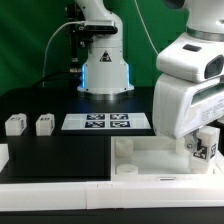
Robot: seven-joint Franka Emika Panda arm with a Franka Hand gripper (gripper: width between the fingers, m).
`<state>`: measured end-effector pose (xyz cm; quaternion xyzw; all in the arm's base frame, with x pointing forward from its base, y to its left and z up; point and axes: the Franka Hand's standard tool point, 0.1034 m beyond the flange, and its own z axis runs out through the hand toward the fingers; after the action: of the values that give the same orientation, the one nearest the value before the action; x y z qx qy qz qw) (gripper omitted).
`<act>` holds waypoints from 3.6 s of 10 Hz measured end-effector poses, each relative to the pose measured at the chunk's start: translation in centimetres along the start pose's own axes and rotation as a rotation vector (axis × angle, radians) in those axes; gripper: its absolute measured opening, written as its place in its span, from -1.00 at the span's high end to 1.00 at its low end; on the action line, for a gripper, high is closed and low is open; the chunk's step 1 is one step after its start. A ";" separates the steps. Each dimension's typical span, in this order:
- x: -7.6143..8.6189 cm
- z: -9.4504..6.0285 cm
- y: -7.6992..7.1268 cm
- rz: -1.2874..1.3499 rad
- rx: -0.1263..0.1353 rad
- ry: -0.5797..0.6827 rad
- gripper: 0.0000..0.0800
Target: Assemble one leg
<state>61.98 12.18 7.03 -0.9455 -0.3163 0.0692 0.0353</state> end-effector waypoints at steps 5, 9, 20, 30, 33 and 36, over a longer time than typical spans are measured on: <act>-0.1 0.0 0.1 0.051 0.000 0.000 0.26; 0.0 0.0 0.0 0.412 0.003 0.001 0.26; 0.2 0.2 -0.6 1.562 0.025 -0.010 0.26; 0.1 0.2 -0.5 1.147 0.021 -0.007 -0.62; -0.1 0.2 -0.2 0.768 0.013 -0.004 -0.62; -0.2 0.2 0.1 0.448 0.013 -0.002 -0.62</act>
Offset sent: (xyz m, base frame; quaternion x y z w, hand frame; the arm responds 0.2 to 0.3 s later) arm 0.0000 0.0000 0.0000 0.0000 0.0000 0.0000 1.0000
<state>61.81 12.01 6.82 -0.9918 -0.0980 0.0782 0.0247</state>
